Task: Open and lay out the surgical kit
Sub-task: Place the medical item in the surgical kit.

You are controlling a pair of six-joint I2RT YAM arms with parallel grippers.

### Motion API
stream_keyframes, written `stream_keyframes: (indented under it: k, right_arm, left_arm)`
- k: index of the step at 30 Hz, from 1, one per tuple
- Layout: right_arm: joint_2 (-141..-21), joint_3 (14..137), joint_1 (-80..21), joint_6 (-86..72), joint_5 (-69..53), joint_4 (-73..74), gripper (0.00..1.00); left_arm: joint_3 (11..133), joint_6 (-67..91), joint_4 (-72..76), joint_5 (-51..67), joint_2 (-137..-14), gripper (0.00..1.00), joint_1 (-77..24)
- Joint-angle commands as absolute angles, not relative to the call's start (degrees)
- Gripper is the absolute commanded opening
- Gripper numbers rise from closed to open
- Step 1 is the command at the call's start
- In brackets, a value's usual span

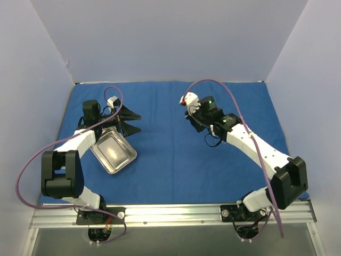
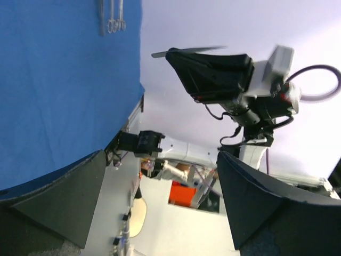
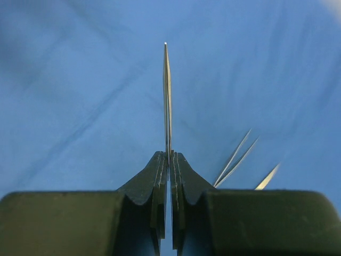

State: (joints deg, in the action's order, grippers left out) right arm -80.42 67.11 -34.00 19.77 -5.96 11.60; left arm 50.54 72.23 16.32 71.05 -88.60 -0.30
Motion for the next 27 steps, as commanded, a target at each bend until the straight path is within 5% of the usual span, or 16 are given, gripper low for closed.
stream_keyframes:
  k: [1,2,5,27]
  right_arm:
    - [-86.3,71.7,-27.1,-5.4,-3.6,19.6,0.00]
    - [-88.0,72.9,-25.6,-7.3,-4.5,21.8,0.00]
    - [-95.9,78.6,-22.4,-10.7,-3.4,30.9,0.00]
    - [-117.2,93.6,-20.0,-15.1,2.6,42.7,0.05]
  left_arm:
    - [63.0,44.3,-17.2,62.6,-87.3,0.94,-0.4]
    - [66.4,38.6,-32.6,56.3,-88.1,0.94,-0.4]
    - [75.7,26.6,-47.3,49.3,-91.4,0.94,-0.4]
    - [79.5,23.5,-53.3,37.6,-98.2,0.94,-0.4]
